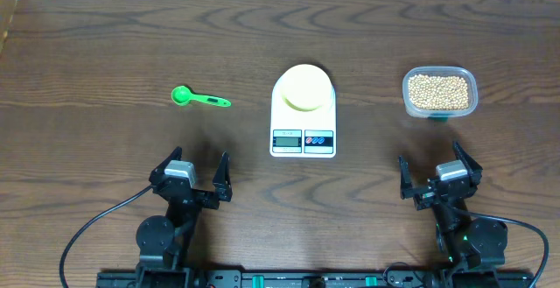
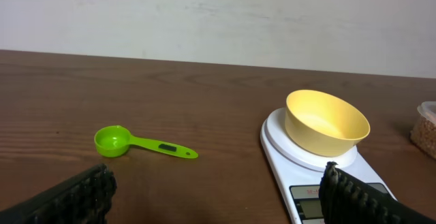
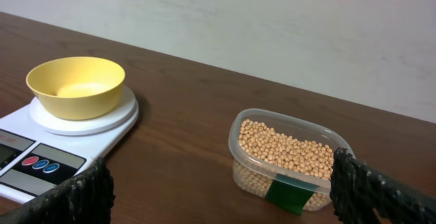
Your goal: Scoop item into bowl and weigh 50g on scale
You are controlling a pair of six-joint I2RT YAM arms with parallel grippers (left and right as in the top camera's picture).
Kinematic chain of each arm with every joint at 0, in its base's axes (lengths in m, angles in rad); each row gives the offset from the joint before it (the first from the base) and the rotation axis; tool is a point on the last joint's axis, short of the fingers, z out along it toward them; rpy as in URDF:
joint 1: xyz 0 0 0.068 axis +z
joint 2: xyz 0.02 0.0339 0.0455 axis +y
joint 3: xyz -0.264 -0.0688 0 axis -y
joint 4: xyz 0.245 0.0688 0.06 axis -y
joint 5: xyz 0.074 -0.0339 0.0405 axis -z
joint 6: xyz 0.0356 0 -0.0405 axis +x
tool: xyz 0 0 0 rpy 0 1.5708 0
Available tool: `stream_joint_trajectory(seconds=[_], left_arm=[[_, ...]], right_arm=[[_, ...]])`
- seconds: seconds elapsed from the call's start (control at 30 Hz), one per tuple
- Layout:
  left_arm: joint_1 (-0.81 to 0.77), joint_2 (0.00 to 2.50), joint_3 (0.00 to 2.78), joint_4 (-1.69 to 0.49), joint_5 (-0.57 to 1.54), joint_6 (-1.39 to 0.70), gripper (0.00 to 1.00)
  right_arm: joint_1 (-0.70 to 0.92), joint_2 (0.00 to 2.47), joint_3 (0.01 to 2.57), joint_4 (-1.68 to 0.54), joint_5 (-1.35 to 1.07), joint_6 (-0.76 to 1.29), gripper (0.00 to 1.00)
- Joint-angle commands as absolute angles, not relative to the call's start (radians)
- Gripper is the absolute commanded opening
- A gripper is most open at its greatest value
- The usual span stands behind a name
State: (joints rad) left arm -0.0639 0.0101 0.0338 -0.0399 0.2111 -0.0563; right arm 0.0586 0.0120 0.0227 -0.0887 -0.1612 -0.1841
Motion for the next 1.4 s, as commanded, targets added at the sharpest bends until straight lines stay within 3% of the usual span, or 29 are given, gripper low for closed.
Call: stream_joint_trajectory(seconds=[0.0, 1.37], left_arm=[[-0.068, 0.004, 0.004, -0.050, 0.213, -0.065, 0.98], [-0.068, 0.004, 0.004, -0.050, 0.213, -0.065, 0.98]], right_arm=[[0.065, 0.006, 0.019, -0.090, -0.164, -0.170, 0.99], [0.065, 0.006, 0.019, -0.090, -0.164, -0.170, 0.99]])
